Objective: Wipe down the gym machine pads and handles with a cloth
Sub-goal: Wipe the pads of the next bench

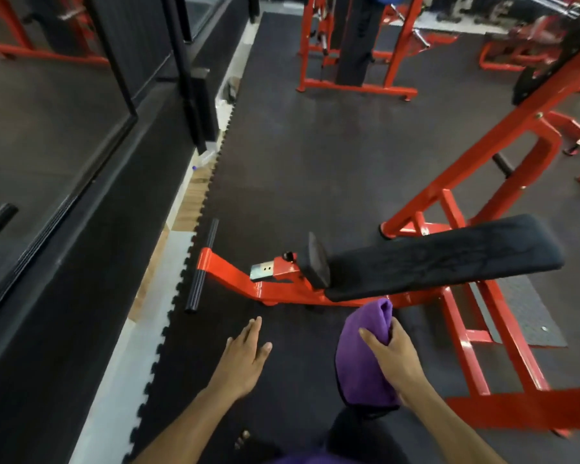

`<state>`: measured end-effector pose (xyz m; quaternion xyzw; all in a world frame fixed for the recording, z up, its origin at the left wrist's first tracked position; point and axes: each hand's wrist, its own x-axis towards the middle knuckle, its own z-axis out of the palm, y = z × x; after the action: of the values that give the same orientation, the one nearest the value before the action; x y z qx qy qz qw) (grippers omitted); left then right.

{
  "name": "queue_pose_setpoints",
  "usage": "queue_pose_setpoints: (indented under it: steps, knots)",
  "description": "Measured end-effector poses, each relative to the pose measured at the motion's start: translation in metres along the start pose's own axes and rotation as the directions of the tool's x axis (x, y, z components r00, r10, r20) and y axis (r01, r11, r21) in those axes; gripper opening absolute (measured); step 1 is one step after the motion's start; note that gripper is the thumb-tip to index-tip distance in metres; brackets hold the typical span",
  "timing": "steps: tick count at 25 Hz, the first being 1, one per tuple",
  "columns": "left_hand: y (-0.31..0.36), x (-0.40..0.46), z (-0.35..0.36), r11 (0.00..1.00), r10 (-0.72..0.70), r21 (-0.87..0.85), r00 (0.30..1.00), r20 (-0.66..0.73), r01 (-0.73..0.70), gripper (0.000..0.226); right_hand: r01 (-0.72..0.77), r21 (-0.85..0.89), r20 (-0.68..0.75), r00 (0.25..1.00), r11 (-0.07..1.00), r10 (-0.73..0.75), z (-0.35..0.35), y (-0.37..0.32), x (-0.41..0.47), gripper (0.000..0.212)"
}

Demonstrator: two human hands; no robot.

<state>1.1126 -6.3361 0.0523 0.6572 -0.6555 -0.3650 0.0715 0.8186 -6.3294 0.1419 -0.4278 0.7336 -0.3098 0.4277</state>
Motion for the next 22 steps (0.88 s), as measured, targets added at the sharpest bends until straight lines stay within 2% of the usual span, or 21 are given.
queue_pose_setpoints:
  steps: [3, 6, 7, 11, 14, 17, 20, 22]
  knots:
    - [0.002, 0.054, -0.023, 0.999, 0.013, 0.048, 1.000, 0.024, -0.014, 0.075, -0.061, 0.001, -0.040, 0.997, 0.998, 0.061, 0.009, -0.005, 0.044, 0.023]
    - [-0.001, 0.114, -0.030, 0.994, 0.021, 0.108, 0.998, 0.056, -0.027, 0.124, -0.107, 0.052, -0.075, 0.991, 0.993, 0.111, 0.018, -0.014, 0.107, 0.016]
    - [-0.003, 0.133, -0.032, 0.989, 0.016, 0.142, 0.997, 0.073, -0.027, 0.129, -0.126, 0.074, -0.074, 0.989, 0.989, 0.131, 0.024, -0.018, 0.127, 0.016]
    - [-0.001, 0.218, -0.047, 0.982, -0.005, 0.187, 0.995, 0.100, -0.014, 0.103, -0.190, 0.095, -0.030, 0.981, 0.977, 0.194, 0.056, -0.018, 0.214, 0.022]
    - [-0.002, 0.291, -0.036, 0.988, -0.065, 0.144, 0.992, 0.112, 0.049, 0.076, -0.217, -0.052, 0.030, 0.975, 0.975, 0.219, 0.075, -0.021, 0.276, 0.027]
    - [-0.022, 0.373, 0.003, 0.993, -0.090, 0.094, 0.985, 0.150, 0.076, 0.068, -0.203, -0.181, 0.062, 0.974, 0.962, 0.218, 0.101, -0.016, 0.346, 0.023]
    - [-0.048, 0.455, 0.049, 0.994, -0.088, 0.085, 0.981, 0.173, 0.074, 0.066, -0.084, -0.294, 0.117, 0.986, 0.952, 0.122, 0.149, 0.001, 0.415, 0.020]
    - [-0.058, 0.516, 0.069, 0.997, -0.081, 0.019, 0.983, 0.165, 0.079, 0.067, 0.076, -0.370, 0.136, 0.990, 0.926, -0.027, 0.190, 0.018, 0.450, 0.023]
